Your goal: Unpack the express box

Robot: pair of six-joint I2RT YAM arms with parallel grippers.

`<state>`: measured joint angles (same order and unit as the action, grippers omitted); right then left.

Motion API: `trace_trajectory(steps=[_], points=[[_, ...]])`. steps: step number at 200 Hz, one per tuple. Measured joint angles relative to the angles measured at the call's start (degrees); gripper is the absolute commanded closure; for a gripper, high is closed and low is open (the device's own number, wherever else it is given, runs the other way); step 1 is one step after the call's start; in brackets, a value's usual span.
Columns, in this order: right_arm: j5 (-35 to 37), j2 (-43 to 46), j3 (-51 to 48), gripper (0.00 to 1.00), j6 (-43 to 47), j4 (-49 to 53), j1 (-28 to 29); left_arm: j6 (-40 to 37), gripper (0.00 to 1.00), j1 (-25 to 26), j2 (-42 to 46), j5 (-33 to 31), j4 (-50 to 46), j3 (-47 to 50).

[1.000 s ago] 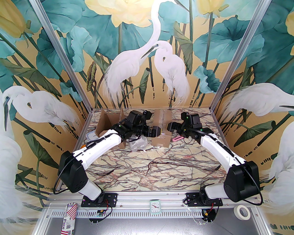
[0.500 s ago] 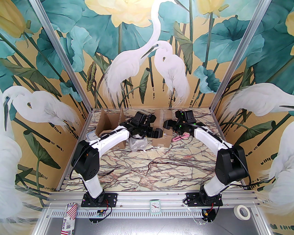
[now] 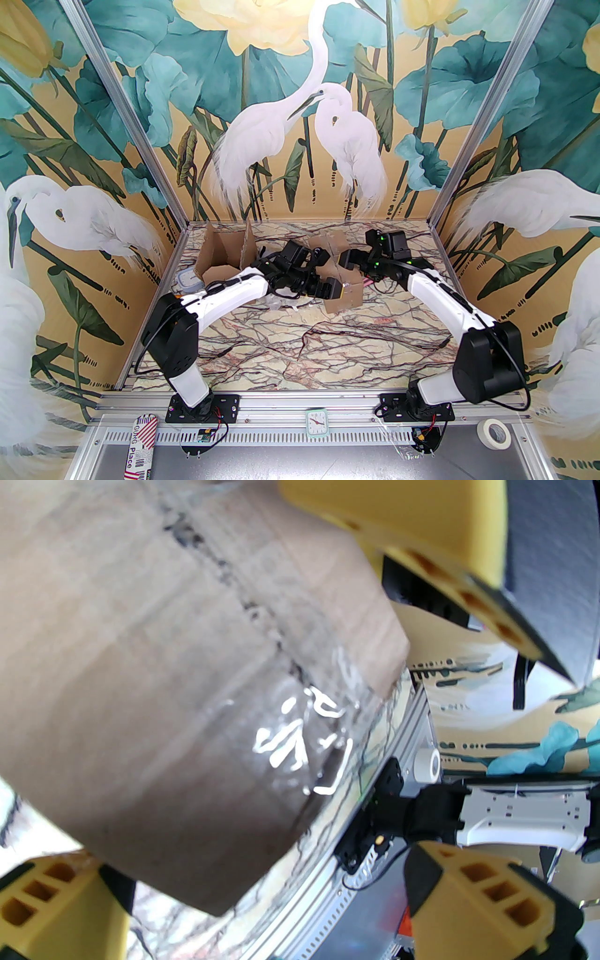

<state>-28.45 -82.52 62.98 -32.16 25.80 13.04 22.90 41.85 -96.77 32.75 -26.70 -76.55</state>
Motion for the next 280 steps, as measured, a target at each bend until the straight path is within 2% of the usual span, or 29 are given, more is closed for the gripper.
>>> trace_trajectory(steps=[28,67,105,109,123,143,166,180,211,280], points=[[1.6,0.39,0.72,0.03,-0.02,2.58,-1.36,-0.26,0.01,0.2,4.35,-1.66,0.31,0.48],[7.26,0.81,1.97,0.04,-2.16,4.76,-6.64,-1.99,0.01,0.17,7.96,-5.11,0.26,0.5],[15.63,1.6,1.99,0.17,-6.34,7.96,-9.7,-5.38,0.0,0.0,10.75,-11.63,-0.42,0.68],[16.26,1.57,1.99,0.22,-7.1,8.24,-9.7,-5.7,0.0,-0.04,10.97,-12.33,-0.5,0.68],[18.45,0.9,2.01,0.23,-9.03,9.2,-9.66,-6.64,0.0,-0.52,11.54,-14.88,-0.94,0.68],[21.68,-2.14,2.45,0.23,-12.35,11.15,-9.51,-8.02,0.0,-1.55,11.69,-18.25,-0.98,0.68],[25.51,-6.95,3.41,0.32,-15.89,13.44,-9.25,-9.81,0.0,-2.69,11.69,-21.42,-0.98,0.76],[27.45,-9.53,4.24,0.35,-17.81,14.69,-9.25,-10.73,0.0,-3.26,11.69,-22.62,-0.96,0.94],[31.5,-14.6,7.67,0.34,-21.33,16.85,-8.87,-11.87,0.0,-3.54,11.69,-24.09,-0.9,2.34],[33.0,-26.69,17.03,0.36,-25.64,17.57,-6.56,-12.22,0.0,-3.78,11.98,-25.14,-0.79,7.3]])
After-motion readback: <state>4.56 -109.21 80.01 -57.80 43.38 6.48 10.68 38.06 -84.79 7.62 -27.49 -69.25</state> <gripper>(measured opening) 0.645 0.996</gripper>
